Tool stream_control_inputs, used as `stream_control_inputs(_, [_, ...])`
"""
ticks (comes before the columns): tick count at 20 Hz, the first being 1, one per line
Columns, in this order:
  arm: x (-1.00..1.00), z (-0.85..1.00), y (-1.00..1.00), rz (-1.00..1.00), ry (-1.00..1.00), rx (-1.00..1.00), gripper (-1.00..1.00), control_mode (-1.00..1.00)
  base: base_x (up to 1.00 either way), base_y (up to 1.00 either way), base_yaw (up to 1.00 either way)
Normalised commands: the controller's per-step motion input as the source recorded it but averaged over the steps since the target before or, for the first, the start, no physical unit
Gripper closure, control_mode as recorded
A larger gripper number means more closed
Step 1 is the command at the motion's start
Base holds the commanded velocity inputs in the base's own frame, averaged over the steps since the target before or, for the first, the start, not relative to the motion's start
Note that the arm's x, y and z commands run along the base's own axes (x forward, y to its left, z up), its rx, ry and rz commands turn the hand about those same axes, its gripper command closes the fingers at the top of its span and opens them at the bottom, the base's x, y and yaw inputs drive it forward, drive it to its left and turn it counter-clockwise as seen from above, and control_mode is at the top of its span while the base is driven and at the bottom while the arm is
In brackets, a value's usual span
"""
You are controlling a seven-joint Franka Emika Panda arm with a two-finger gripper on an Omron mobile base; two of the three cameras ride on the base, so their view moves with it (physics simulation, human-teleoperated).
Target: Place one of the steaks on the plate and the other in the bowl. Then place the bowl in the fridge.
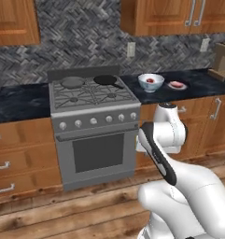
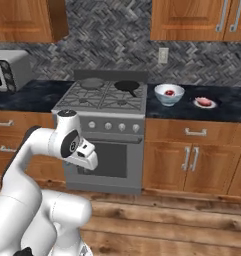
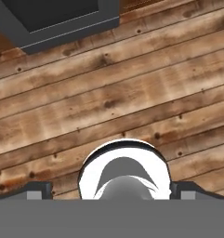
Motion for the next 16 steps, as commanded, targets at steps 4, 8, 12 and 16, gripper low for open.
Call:
stream_control_inputs(4, [0.00, 0.00, 0.00, 0.00, 0.00, 0.00, -1.00, 1.00, 0.25, -0.98, -0.15])
stream_control_inputs(8, [0.00, 0.00, 0.00, 0.00, 0.00, 0.00, -1.00, 1.00, 0.72, -0.80, 0.07])
stream_control_inputs(12, [0.00, 0.00, 0.00, 0.00, 0.00, 0.00, -1.00, 1.00, 0.91, -0.82, 0.09])
stream_control_inputs(16, [0.00, 0.00, 0.00, 0.00, 0.00, 0.00, -1.00, 1.00, 0.85, -0.44, 0.02])
